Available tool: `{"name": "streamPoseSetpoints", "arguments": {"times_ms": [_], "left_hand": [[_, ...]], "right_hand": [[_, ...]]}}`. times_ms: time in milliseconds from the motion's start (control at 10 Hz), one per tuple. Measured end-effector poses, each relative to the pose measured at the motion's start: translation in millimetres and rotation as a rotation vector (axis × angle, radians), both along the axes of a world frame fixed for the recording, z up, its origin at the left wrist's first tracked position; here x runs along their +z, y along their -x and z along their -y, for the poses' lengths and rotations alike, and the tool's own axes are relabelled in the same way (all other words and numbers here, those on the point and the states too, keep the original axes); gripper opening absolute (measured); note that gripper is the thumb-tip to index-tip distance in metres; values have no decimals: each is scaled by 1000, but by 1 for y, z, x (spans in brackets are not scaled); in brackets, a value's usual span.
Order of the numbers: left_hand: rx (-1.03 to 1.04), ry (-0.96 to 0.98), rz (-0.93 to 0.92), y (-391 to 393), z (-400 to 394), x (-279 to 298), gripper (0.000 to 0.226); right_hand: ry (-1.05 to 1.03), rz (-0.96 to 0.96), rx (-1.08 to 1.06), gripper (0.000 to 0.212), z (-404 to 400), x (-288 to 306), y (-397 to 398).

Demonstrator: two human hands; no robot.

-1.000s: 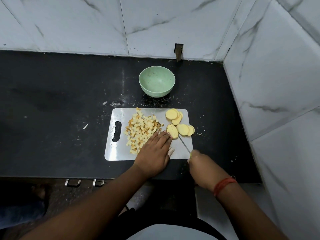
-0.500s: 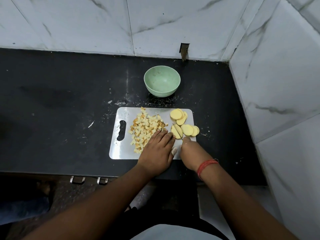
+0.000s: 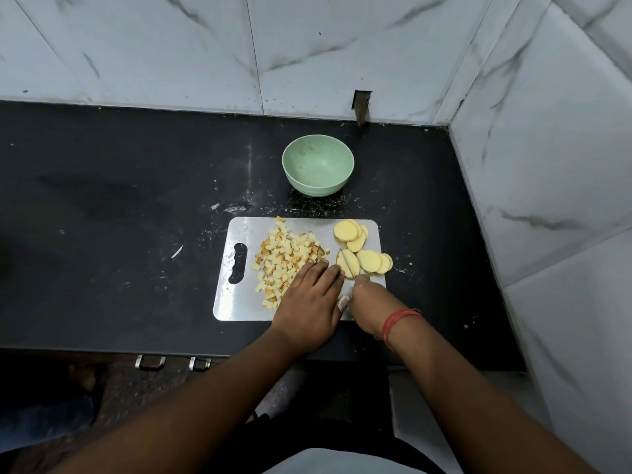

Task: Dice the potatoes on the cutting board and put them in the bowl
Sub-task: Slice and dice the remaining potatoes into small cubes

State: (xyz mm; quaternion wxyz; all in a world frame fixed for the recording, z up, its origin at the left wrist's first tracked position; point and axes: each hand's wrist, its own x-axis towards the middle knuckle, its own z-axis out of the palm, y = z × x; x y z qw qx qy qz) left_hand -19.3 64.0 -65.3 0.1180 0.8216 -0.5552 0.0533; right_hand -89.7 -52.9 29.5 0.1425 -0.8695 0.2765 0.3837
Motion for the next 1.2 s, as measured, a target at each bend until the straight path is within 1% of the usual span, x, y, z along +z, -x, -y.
{"name": "streamPoseSetpoints", "arguments": {"times_ms": [100, 200, 300, 400, 500, 600, 700, 800, 1000, 1100, 1200], "left_hand": [[-2, -7, 11, 1, 1, 1, 53], [-9, -35, 21, 1, 1, 2, 54], [-5, -56, 19, 1, 1, 3, 54], [-7, -47, 30, 1, 1, 3, 52], [-3, -24, 30, 1, 1, 2, 50], [-1, -31, 23, 1, 1, 2, 51], [4, -39, 15, 1, 1, 1, 52], [7, -41, 16, 1, 0, 1, 52], [2, -36, 18, 1, 0, 3, 54], [1, -31, 16, 2, -1, 4, 53], [3, -25, 14, 2, -1, 4, 54]], "right_hand": [[-82, 363, -289, 33, 1, 2, 17], [-73, 311, -203, 32, 2, -5, 20], [-59, 308, -203, 32, 1, -5, 23], [0, 251, -187, 38, -3, -10, 30], [28, 237, -202, 37, -9, -14, 44], [-1, 211, -178, 31, -11, -16, 56], [-77, 225, -202, 25, -8, -11, 65], [-87, 226, -194, 24, -3, -4, 71], [8, 302, -189, 22, 0, 5, 61], [14, 357, -235, 21, 0, 7, 46], [14, 377, -218, 27, 3, 3, 33]]}}
